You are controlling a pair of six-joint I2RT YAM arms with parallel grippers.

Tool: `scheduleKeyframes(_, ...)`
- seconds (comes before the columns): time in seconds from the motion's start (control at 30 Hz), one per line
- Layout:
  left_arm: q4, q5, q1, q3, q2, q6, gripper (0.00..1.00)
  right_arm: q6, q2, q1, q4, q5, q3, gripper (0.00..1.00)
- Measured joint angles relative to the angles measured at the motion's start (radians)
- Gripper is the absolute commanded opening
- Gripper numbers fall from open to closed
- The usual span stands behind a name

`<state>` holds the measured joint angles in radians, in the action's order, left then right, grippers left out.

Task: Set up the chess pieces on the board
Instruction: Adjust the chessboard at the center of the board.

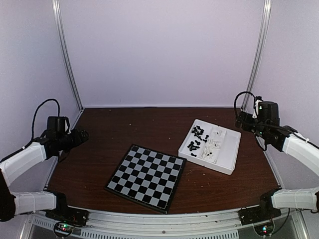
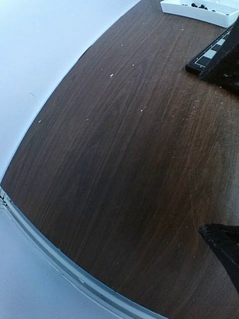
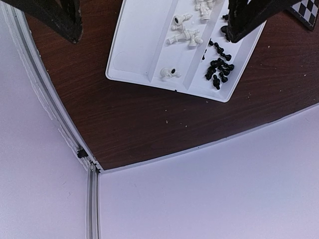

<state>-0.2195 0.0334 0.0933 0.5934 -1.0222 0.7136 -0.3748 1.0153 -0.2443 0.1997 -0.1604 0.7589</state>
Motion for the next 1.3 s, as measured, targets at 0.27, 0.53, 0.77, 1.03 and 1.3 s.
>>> scheduleKeyframes(0.27,0.031,-0.087,0.0,-0.006,-0.01,-0.001,0.98,-0.003,0.002,0.0,0.0,0.0,0.0,1.0)
scheduleKeyframes(0.53,0.084,-0.248,0.085,-0.031,-0.036,-0.028,0.98,-0.084,0.015,0.045,0.091,0.023,0.005,1.0)
scheduleKeyframes(0.77,-0.036,-0.274,0.254,-0.031,0.021,-0.033,0.98,-0.073,0.086,0.029,0.234,0.172,0.091,1.0)
scheduleKeyframes(1.03,-0.187,-0.266,0.493,-0.042,0.088,-0.006,0.98,-0.041,0.118,-0.282,0.384,0.251,0.121,1.0)
scheduleKeyframes(1.3,-0.234,-0.238,0.78,-0.138,0.181,0.128,0.98,-0.071,0.177,-0.637,0.353,0.309,0.059,1.0)
